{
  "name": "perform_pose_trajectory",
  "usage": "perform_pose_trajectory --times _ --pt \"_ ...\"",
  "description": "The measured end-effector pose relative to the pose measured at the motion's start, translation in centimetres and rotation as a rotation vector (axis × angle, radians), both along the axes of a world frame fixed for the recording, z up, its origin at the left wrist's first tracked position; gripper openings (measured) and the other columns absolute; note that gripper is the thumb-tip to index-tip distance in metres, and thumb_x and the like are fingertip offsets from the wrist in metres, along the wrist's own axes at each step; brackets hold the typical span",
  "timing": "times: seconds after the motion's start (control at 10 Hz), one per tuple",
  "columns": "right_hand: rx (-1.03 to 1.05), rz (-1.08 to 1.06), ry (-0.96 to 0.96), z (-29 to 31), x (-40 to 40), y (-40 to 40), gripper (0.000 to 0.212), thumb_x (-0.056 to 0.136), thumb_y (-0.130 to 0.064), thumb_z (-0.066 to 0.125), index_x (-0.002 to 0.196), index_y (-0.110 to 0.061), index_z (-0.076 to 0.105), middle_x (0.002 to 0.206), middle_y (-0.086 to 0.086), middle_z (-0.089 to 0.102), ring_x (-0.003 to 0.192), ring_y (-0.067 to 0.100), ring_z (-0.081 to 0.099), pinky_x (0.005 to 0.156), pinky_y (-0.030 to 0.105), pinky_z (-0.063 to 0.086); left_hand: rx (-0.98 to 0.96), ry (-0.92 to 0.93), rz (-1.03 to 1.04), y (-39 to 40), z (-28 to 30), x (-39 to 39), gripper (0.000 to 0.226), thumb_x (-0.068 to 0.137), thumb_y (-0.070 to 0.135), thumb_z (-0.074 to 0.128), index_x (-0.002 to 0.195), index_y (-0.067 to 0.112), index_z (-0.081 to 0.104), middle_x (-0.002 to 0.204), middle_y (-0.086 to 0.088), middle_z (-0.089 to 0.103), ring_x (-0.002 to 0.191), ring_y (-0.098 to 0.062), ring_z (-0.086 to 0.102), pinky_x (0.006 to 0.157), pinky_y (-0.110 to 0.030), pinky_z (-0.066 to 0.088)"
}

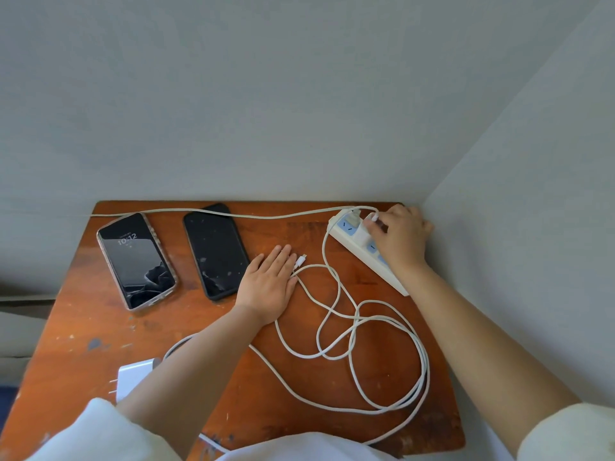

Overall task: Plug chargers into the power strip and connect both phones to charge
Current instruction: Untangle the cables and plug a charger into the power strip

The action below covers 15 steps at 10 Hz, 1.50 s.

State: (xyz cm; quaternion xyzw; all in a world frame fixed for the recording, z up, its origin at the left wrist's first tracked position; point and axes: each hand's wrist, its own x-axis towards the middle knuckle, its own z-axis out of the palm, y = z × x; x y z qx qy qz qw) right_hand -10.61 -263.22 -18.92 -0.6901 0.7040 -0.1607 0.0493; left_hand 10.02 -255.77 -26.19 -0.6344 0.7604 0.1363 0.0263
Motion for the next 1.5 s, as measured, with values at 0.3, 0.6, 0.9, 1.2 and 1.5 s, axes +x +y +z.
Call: perform_pose_trajectory --times 0.3,0.6,0.9,1.2,1.5 --pt "-0.059 -0.027 -0.074 -0.5 0.6 1.0 0.027 0.091 -0.021 0.053 0.097 0.001 0.066 0.1 0.021 0.065 0.102 0.034 0.05 0.084 0.044 0.032 0.002 -0.007 -0.008 -0.1 0.0 0.0 0.052 0.096 0.044 0.01 0.144 0.025 0.003 0.156 0.005 0.002 0.142 -0.012 -0.006 0.11 -0.03 -0.01" --pt "-0.058 -0.041 -0.06 -0.3 1.0 1.3 0.027 0.092 -0.02 0.051 0.101 0.001 0.065 0.102 0.021 0.065 0.103 0.034 0.052 0.086 0.044 0.034 0.013 -0.013 -0.002 -0.1 0.2 -0.2 0.052 0.096 0.046 0.01 0.144 0.026 0.002 0.156 0.006 0.001 0.142 -0.012 -0.006 0.111 -0.031 -0.01" --pt "-0.041 0.002 -0.136 -0.8 2.4 2.8 0.045 0.09 -0.018 0.054 0.13 0.0 0.042 0.126 0.021 0.057 0.117 0.033 0.053 0.091 0.039 0.049 0.015 -0.011 0.0 -0.1 0.3 -0.1 0.052 0.096 0.045 0.009 0.144 0.027 0.001 0.155 0.007 -0.001 0.142 -0.011 -0.008 0.11 -0.03 -0.011" --pt "-0.096 0.068 -0.024 -1.0 1.9 2.7 0.038 0.08 -0.013 0.068 0.109 0.009 0.056 0.103 0.027 0.067 0.097 0.04 0.064 0.078 0.044 0.054 0.015 0.0 0.002 -0.1 0.4 -0.1 0.051 0.096 0.045 0.01 0.144 0.027 0.003 0.155 0.007 0.002 0.142 -0.011 -0.007 0.111 -0.03 -0.01" --pt "-0.082 0.05 -0.078 -1.1 1.6 2.4 0.037 0.088 -0.021 0.057 0.116 0.002 0.052 0.114 0.022 0.064 0.106 0.035 0.058 0.083 0.039 0.052 0.022 -0.006 0.002 0.0 0.7 -0.2 0.051 0.096 0.044 0.01 0.144 0.025 0.005 0.156 0.005 0.003 0.142 -0.012 -0.005 0.113 -0.031 -0.008"
